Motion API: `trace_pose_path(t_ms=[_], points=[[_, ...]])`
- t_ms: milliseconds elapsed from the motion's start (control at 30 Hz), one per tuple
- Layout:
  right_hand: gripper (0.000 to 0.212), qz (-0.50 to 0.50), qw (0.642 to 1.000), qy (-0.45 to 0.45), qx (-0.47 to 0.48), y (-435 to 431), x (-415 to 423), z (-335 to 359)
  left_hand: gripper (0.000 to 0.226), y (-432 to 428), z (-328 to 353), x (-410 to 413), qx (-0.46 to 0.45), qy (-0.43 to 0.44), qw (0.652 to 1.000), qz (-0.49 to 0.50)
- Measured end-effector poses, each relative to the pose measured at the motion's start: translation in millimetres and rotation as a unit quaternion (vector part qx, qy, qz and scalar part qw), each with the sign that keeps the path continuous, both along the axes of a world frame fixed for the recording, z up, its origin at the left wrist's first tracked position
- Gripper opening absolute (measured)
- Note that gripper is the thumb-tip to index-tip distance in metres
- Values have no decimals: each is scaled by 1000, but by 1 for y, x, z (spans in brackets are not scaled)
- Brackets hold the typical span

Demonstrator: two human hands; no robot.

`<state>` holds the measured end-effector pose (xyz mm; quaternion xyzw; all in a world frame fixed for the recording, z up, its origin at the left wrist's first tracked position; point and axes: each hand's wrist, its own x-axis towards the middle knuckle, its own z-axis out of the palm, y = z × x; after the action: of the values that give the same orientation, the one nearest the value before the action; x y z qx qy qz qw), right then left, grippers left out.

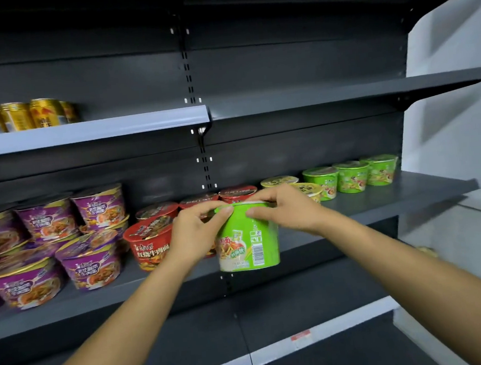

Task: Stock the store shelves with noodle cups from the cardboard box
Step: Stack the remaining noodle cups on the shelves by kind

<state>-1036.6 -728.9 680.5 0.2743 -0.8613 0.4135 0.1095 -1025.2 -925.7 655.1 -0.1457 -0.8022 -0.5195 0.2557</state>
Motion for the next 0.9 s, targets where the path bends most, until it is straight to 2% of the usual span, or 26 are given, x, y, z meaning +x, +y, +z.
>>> trace_pose_path(t_ms=[67, 167, 333, 567, 700, 900], points=[[21, -28, 998, 32, 48, 11, 0, 5, 5, 21, 5, -3, -39, 11, 999, 18], [27, -52, 992, 58, 101, 23, 0, 13, 14, 47, 13, -6, -84, 36, 995, 45], [30, -72, 991, 53, 98, 46, -15, 14, 21, 68, 16, -24, -114, 47, 992, 29], [22, -97, 995, 15, -22, 78, -56, 19, 21, 79, 23, -83, -134, 81, 987, -39], [18, -69, 993, -39, -92, 98, -76, 26, 24, 85, 27, -119, -103, 47, 987, -118], [23, -33, 984, -45, -168, 132, -95, 20, 19, 101, 28, -151, -83, 12, 967, -240]])
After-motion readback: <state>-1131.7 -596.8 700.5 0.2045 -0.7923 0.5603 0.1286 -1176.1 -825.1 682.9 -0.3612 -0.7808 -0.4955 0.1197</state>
